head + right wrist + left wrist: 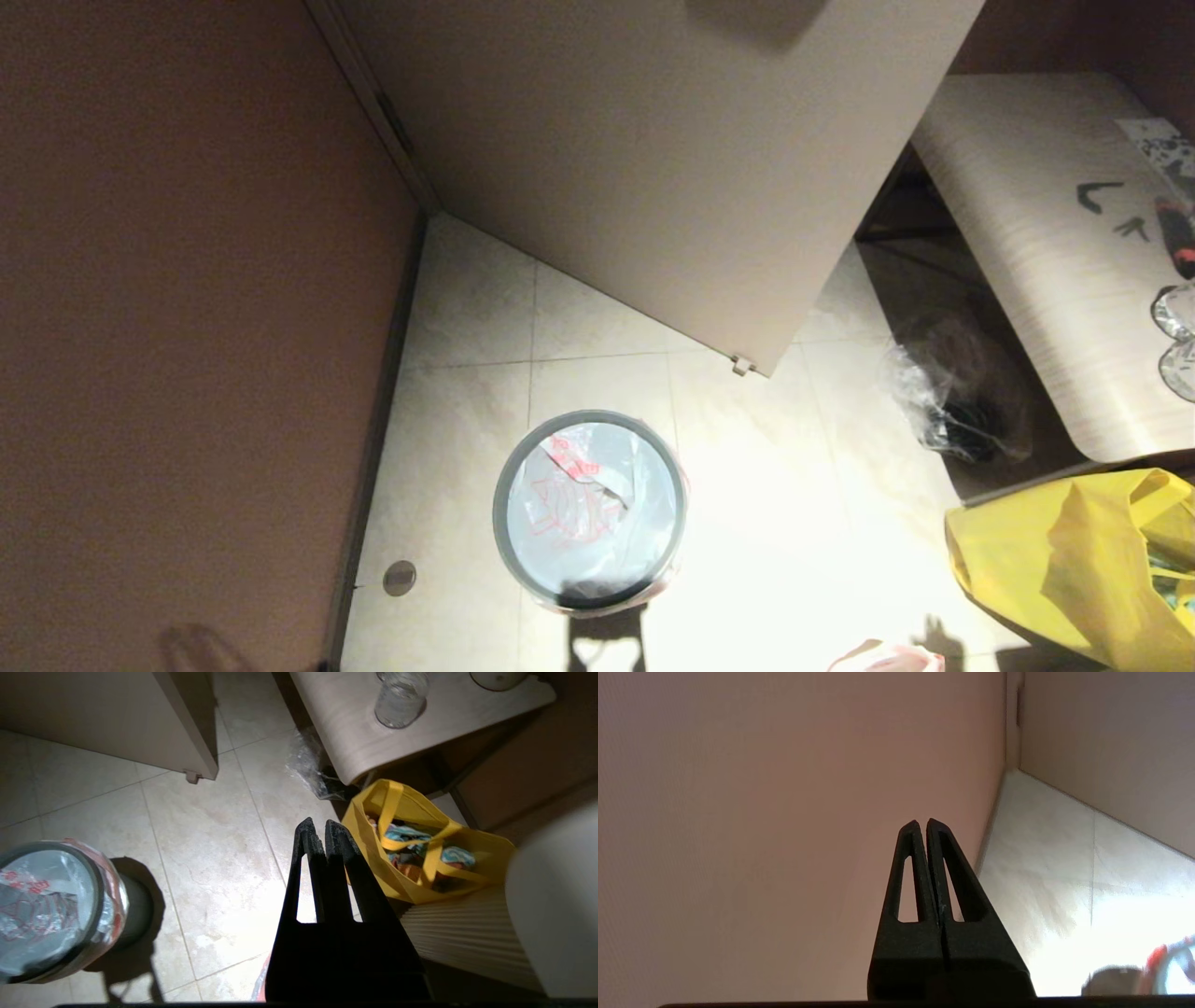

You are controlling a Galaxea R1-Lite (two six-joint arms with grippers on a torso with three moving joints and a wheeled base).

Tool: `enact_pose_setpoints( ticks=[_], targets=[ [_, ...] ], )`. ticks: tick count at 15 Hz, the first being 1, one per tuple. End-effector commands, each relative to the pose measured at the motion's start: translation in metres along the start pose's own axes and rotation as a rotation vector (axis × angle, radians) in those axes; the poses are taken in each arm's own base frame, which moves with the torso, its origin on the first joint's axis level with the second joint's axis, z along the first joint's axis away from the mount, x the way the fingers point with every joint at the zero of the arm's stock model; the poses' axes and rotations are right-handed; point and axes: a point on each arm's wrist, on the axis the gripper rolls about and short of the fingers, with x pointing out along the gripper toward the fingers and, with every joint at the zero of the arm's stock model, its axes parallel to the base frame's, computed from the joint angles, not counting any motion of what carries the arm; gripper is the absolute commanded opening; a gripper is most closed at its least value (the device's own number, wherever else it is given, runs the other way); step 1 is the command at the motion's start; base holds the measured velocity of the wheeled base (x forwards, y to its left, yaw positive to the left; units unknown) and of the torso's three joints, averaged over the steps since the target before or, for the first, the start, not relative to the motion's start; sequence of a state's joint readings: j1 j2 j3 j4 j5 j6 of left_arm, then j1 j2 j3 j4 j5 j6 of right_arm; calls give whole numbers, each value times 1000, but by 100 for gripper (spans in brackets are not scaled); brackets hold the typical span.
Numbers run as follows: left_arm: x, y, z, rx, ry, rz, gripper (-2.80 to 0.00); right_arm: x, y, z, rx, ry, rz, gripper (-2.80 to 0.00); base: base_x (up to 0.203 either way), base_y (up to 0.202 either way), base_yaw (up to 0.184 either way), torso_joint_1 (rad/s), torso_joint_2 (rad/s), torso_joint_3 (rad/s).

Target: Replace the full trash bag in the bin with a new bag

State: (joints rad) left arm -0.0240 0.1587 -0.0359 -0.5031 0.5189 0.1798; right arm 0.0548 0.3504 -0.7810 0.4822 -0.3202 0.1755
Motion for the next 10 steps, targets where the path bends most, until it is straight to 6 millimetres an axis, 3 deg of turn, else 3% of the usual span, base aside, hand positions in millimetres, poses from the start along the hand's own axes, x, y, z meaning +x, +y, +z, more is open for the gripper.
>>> enact_pose_setpoints(
  ticks=[1, 3, 6, 10],
  targets=[
    [-19, 7, -14, -49, -49, -3, -280, -16, -8, -27, 12, -49, -19, -280, 0, 0, 0, 0, 0, 0],
    [-20, 0, -35, -89, 110, -184, -280, -11, -11, -64, -27, -8, -7, -280, 0, 0, 0, 0, 0, 0],
    [-22, -6, -45, -130, 202, -390, -280, 9, -12, -120, -131, 26, 96, -280, 0, 0, 0, 0, 0, 0],
    [-27, -9, -55, -112, 301, -551, -280, 32, -9, -161, -210, 4, 241, -280, 0, 0, 0, 0, 0, 0]
  ],
)
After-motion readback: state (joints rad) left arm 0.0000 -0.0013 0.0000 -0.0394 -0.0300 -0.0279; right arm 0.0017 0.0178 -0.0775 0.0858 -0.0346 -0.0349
